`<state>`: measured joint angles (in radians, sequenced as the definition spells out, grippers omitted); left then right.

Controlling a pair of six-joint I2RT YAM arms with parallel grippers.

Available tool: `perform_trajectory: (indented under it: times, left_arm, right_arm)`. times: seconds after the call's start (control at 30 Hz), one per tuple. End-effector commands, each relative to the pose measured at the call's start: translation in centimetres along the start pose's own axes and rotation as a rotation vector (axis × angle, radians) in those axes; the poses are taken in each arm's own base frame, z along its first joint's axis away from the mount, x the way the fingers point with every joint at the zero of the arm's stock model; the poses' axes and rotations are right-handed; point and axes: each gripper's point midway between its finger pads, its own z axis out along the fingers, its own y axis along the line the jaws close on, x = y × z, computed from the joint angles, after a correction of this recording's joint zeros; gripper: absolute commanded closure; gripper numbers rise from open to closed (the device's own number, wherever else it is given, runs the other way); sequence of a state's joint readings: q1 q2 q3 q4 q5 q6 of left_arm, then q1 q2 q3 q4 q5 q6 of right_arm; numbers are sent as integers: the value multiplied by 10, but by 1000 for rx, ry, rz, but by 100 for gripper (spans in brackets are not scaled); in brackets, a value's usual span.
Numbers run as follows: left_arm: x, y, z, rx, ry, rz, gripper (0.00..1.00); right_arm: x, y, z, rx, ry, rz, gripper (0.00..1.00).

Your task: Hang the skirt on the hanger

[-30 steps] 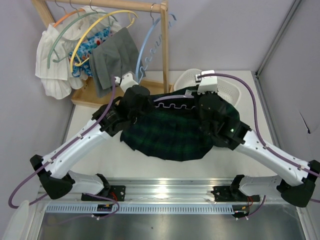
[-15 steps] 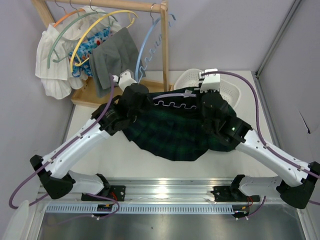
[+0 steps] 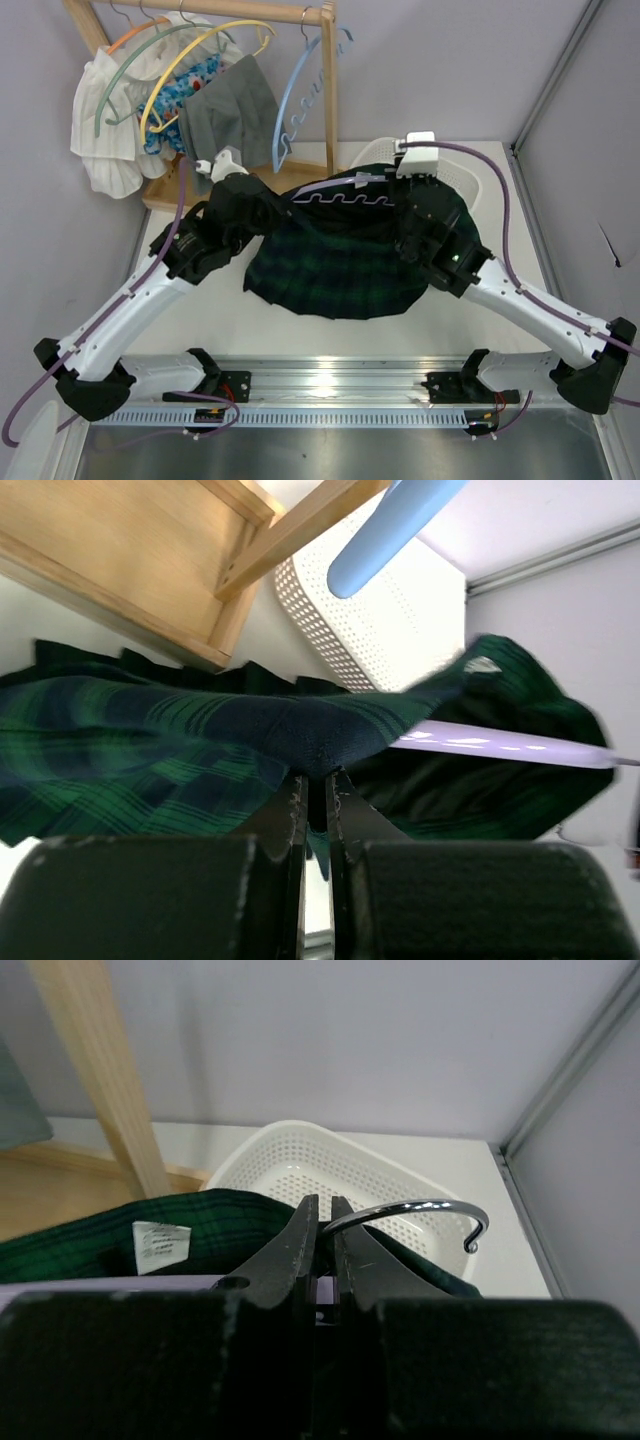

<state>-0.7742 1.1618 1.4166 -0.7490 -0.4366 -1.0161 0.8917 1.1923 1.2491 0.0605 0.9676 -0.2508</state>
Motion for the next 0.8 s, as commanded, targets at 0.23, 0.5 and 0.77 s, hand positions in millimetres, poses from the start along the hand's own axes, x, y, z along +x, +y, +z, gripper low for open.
perform_trajectory:
  times: [0.23, 0.5, 0.77]
  left_arm:
    - [-40, -47, -32, 188, -47, -113, 100]
    - [-36, -56, -22, 200, -30, -90, 100]
    - [-29, -60, -8, 189, -19, -37, 100]
  right_arm:
    - [-5, 39, -17, -111, -131, -79, 100]
    - [-1, 83, -21, -262, -96, -84, 100]
    - [-29, 118, -28, -389, -110, 11, 100]
